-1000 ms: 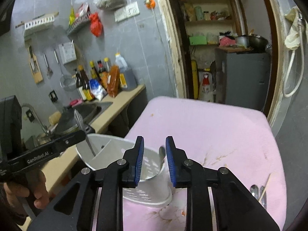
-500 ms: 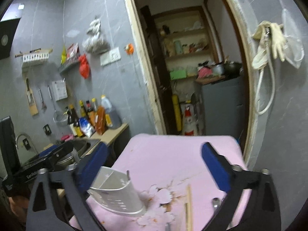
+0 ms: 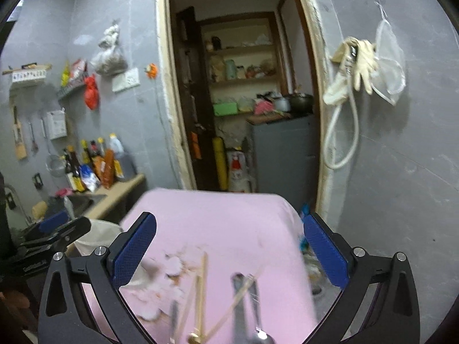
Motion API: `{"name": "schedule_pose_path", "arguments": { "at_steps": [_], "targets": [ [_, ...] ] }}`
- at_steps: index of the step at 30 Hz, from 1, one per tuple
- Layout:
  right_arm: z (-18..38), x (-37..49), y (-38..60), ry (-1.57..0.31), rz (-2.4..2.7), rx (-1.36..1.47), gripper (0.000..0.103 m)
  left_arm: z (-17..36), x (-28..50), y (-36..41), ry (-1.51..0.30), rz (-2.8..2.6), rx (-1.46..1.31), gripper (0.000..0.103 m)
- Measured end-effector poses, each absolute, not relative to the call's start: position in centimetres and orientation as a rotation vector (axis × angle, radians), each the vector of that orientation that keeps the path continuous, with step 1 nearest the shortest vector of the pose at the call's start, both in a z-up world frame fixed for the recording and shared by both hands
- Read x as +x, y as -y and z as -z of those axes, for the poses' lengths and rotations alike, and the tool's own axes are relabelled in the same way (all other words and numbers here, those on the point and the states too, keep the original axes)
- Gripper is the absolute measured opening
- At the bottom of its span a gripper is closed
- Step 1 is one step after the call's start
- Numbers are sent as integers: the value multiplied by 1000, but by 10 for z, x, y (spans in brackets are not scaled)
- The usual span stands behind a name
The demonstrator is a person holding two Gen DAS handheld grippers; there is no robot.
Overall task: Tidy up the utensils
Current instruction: 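Grasp a wooden chopstick with the left tool while the right tool grasps an ornate silver spoon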
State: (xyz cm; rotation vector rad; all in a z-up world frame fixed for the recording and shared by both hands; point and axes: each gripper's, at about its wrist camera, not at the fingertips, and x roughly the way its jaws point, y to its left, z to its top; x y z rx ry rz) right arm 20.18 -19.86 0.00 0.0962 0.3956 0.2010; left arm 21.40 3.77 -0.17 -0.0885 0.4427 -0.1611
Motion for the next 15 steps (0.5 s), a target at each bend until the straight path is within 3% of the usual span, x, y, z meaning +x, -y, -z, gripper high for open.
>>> {"name": "schedule_pose_path", "arguments": {
  "at_steps": [8,15],
  "targets": [
    [48,216,233,-562,-157,88,103,47,217,0,-578,157,-65,94],
    [98,238,241,-772,-175,48,79,84,232,26,-710,152,-34,94]
  ]
}}
